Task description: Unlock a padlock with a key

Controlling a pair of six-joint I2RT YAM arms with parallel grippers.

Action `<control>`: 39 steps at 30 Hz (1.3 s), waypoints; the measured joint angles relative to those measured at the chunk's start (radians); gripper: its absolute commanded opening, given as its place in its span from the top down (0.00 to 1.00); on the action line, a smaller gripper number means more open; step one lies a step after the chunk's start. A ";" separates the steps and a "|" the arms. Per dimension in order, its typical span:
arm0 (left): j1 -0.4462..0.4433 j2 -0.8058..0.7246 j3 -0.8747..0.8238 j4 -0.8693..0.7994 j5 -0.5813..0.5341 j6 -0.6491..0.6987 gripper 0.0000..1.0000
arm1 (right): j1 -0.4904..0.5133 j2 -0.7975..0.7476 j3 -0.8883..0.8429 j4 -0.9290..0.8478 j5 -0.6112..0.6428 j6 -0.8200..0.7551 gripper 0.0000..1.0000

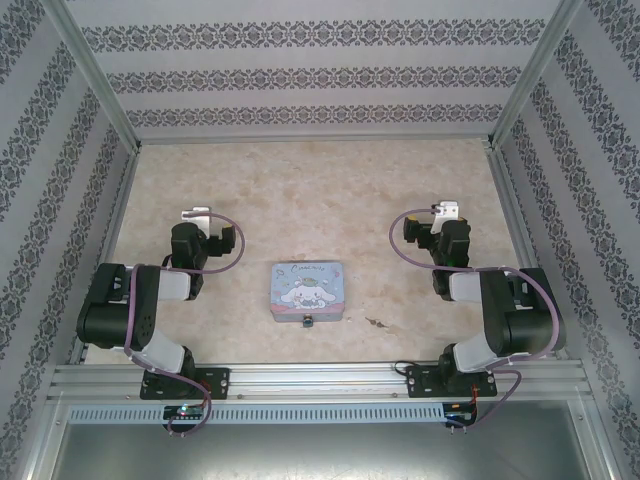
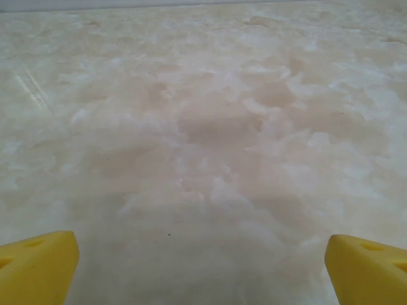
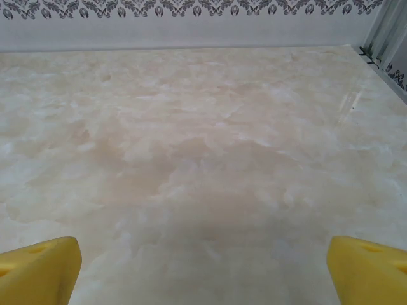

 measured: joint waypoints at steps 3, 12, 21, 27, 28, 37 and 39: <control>0.000 0.000 0.000 0.000 0.000 0.000 0.00 | 0.000 0.000 0.000 0.000 0.000 0.000 0.02; 0.000 0.000 0.000 0.000 0.000 0.000 0.00 | 0.000 0.000 0.000 0.000 0.000 0.000 0.02; 0.000 0.000 0.000 0.000 0.000 0.000 0.01 | -0.013 0.000 0.000 0.000 -0.005 0.000 0.02; 0.000 0.000 0.000 0.000 0.000 0.000 0.01 | -0.015 0.000 0.000 0.000 -0.016 0.000 0.02; 0.000 0.000 0.000 0.000 0.000 0.000 0.00 | -0.015 0.000 0.000 0.000 -0.018 0.000 0.02; 0.000 -0.011 0.015 -0.041 0.004 0.000 0.00 | -0.019 -0.020 0.000 -0.025 -0.013 0.002 0.02; 0.000 -0.037 0.031 -0.081 0.006 0.000 0.00 | -0.019 -0.053 0.002 -0.055 0.001 0.004 0.02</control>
